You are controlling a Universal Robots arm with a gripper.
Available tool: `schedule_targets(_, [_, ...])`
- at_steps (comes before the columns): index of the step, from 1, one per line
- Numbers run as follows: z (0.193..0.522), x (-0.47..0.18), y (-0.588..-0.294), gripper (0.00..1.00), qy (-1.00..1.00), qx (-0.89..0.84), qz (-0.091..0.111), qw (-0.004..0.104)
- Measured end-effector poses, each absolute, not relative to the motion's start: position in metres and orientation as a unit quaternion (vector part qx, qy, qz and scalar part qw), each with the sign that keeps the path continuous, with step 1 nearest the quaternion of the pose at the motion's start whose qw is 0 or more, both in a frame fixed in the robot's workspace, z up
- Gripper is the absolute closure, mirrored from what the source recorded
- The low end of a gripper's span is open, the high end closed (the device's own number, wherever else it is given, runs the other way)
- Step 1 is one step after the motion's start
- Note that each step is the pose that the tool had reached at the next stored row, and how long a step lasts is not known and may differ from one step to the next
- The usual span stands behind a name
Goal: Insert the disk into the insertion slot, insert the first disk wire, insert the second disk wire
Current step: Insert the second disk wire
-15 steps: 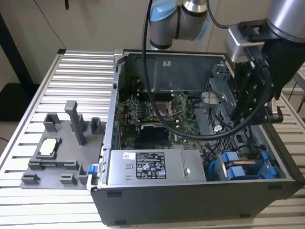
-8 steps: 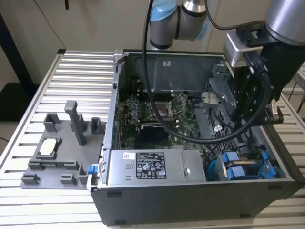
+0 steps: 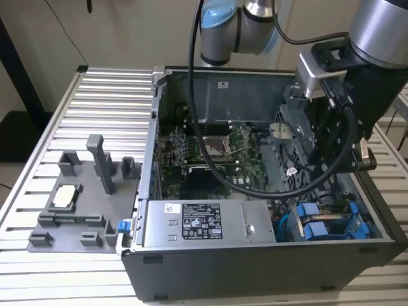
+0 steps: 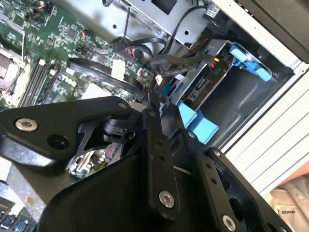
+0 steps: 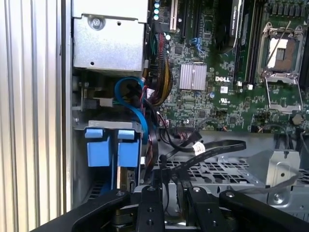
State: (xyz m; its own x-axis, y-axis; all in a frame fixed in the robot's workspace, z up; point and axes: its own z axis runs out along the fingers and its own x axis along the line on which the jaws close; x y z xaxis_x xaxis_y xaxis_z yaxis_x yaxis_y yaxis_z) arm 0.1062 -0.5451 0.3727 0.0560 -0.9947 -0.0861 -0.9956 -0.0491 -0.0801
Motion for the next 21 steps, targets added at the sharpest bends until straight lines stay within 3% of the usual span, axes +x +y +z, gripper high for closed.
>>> schedule_targets(21, [0.3623, 0.0992, -0.5459, 0.75, 0.686, -0.724, -0.002, 0.064])
